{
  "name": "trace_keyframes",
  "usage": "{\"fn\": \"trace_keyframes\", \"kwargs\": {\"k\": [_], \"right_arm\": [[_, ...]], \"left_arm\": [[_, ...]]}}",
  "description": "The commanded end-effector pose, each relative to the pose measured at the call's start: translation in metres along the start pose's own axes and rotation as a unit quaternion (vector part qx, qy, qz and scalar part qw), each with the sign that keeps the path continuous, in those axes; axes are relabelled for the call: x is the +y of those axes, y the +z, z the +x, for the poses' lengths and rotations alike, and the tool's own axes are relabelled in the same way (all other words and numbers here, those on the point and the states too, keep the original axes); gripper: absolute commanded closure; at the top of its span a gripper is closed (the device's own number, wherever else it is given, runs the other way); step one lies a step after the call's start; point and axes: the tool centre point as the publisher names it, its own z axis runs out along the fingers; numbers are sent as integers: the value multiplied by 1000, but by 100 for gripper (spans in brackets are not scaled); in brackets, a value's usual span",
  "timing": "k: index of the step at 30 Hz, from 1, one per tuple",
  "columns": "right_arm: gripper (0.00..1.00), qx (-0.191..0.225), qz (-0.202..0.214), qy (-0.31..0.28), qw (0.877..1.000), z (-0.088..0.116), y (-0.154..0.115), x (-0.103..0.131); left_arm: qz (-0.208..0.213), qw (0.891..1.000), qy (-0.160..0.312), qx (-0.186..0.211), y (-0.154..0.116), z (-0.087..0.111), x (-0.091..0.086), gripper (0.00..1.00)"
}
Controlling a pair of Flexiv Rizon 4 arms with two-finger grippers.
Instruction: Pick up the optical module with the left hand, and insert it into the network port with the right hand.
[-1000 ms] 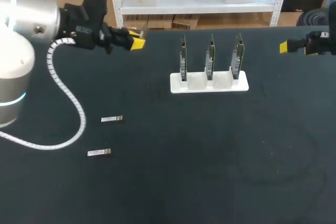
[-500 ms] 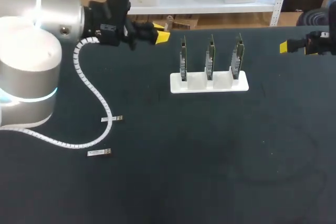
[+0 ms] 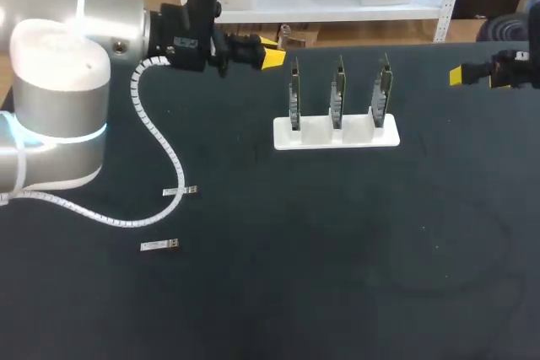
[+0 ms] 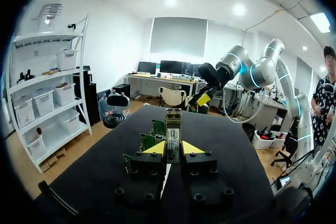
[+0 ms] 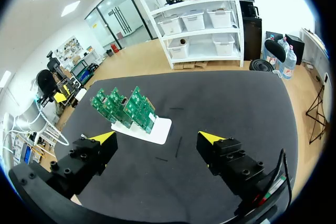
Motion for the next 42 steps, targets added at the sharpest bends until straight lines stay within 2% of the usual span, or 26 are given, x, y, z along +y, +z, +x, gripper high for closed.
{"fn": "trace_keyframes", "kwargs": {"k": [1,8,11,21,42], "right_arm": [[0,0,3,1,1000,0,0,1],[0,0,3,1,1000,0,0,1],[0,0,3,1,1000,0,0,1],[0,0,3,1,1000,0,0,1],[0,0,3,1,1000,0,0,1]], "left_arm": [[17,1000,2,0,7,-3,11,100],[34,999,-9,-5,17,0,12,100],[54,998,-12,-14,21,0,11,100],[64,998,-12,-21,34,2,12,100],[31,999,-21,-30,35,7,25,100]]}}
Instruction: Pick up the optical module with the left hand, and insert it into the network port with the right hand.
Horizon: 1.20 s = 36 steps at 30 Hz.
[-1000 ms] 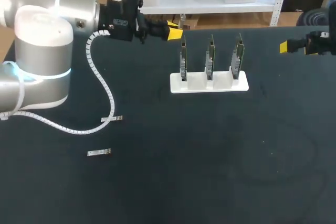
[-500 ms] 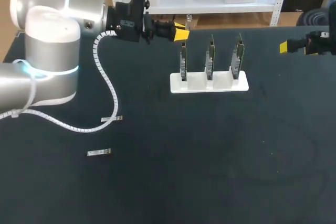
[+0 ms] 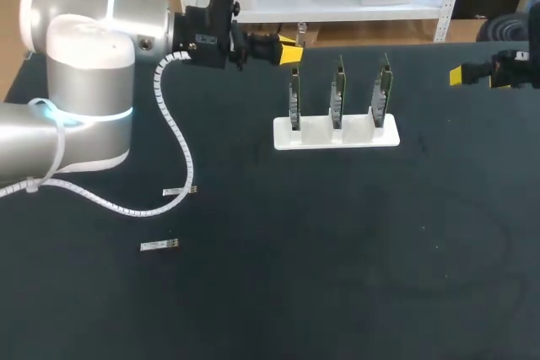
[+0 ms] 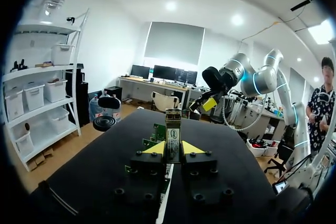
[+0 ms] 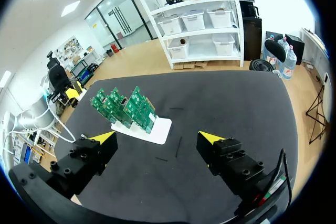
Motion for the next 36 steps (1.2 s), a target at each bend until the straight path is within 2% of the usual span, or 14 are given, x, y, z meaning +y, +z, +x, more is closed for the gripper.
{"fn": "trace_keyframes", "kwargs": {"k": [1,36], "right_arm": [[0,0,3,1,1000,0,0,1],[0,0,3,1,1000,0,0,1]], "left_arm": [[-7,1000,6,-1,-1,0,-1,100],[-27,1000,-13,5,1,2,6,100]]}}
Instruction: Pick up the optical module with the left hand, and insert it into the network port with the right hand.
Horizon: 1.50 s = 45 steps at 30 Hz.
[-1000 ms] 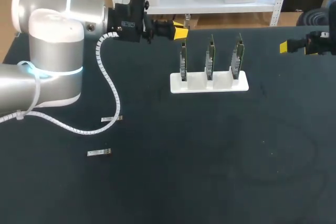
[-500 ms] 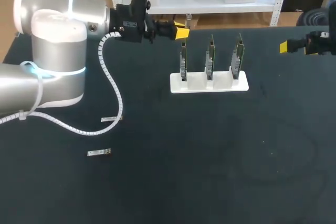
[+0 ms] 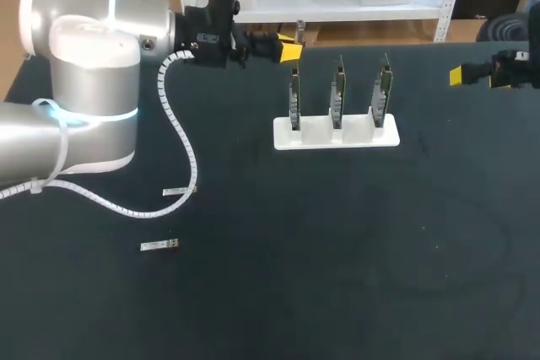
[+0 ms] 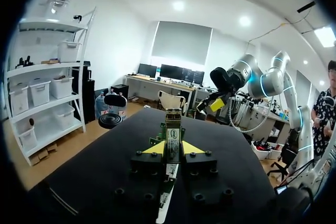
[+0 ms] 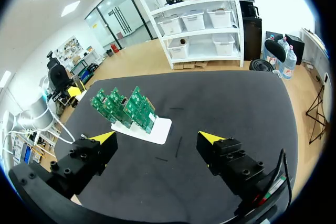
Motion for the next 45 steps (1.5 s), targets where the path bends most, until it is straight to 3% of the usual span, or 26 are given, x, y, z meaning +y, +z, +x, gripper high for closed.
{"fn": "trace_keyframes", "kwargs": {"k": [1,45], "right_arm": [[0,0,3,1,1000,0,0,1],[0,0,3,1,1000,0,0,1]], "left_arm": [[0,1000,0,3,1,1,-2,100],[7,1000,-8,16,4,14,7,100]]}}
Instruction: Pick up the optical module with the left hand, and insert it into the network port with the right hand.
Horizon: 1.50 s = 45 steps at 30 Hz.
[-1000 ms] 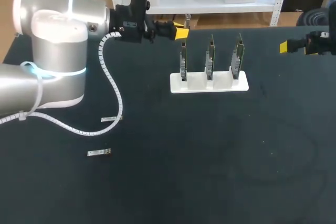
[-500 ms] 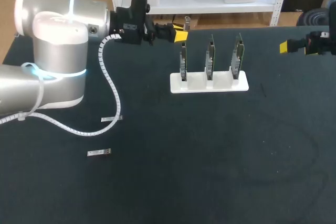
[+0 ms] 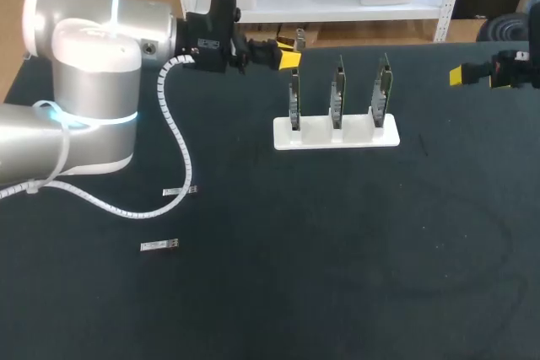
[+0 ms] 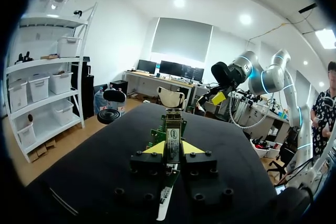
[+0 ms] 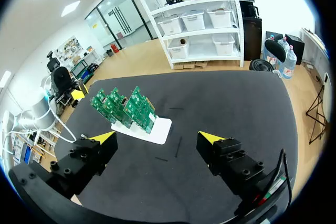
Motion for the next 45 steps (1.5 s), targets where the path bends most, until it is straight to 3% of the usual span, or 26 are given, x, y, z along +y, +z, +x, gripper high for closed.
{"fn": "trace_keyframes", "kwargs": {"k": [1,45], "right_arm": [[0,0,3,1,1000,0,0,1],[0,0,3,1,1000,0,0,1]], "left_arm": [[2,1000,-1,3,2,0,2,100],[20,1000,14,-16,4,-5,4,100]]}}
